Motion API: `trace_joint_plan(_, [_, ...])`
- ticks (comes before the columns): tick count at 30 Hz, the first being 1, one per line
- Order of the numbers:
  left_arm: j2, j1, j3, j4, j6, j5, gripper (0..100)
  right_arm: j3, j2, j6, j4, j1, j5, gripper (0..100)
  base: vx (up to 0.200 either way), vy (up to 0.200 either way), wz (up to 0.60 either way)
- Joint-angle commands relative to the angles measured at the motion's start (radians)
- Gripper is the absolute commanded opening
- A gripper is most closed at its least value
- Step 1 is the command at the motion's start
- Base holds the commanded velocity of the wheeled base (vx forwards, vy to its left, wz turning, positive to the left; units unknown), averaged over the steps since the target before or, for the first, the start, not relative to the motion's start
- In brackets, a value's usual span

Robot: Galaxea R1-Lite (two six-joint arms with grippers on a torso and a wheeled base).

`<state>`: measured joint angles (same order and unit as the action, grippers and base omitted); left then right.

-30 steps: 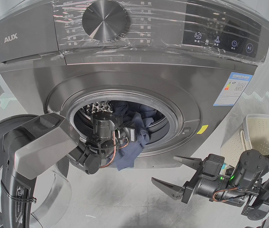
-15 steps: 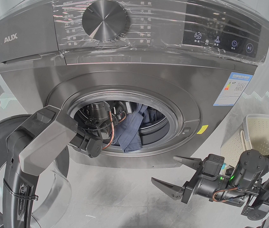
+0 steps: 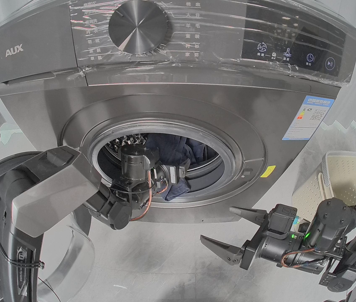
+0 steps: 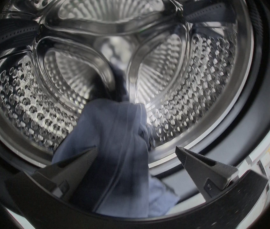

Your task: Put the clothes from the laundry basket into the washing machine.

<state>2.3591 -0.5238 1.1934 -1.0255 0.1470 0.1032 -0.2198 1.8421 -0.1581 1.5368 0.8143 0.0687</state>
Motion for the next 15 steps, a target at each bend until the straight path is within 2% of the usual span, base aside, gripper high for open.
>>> trace_joint_plan(1, [-0.063,-0.027,-0.110,0.035,-0.017,-0.008,100,0.000,0.002,-0.001,0.000,0.002,-0.001,100,0.000,0.000,0.00])
trace_joint_plan(6, [-0.024,-0.015,-0.133,0.027,-0.066,-0.010,100,0.000,0.002,-0.001,-0.001,0.006,-0.003,100,0.000,0.000,0.00])
trace_joint_plan(15, [0.003,0.013,-0.121,0.024,-0.096,-0.017,100,-0.001,0.000,-0.001,0.000,0.006,-0.003,100,0.000,0.000,0.00])
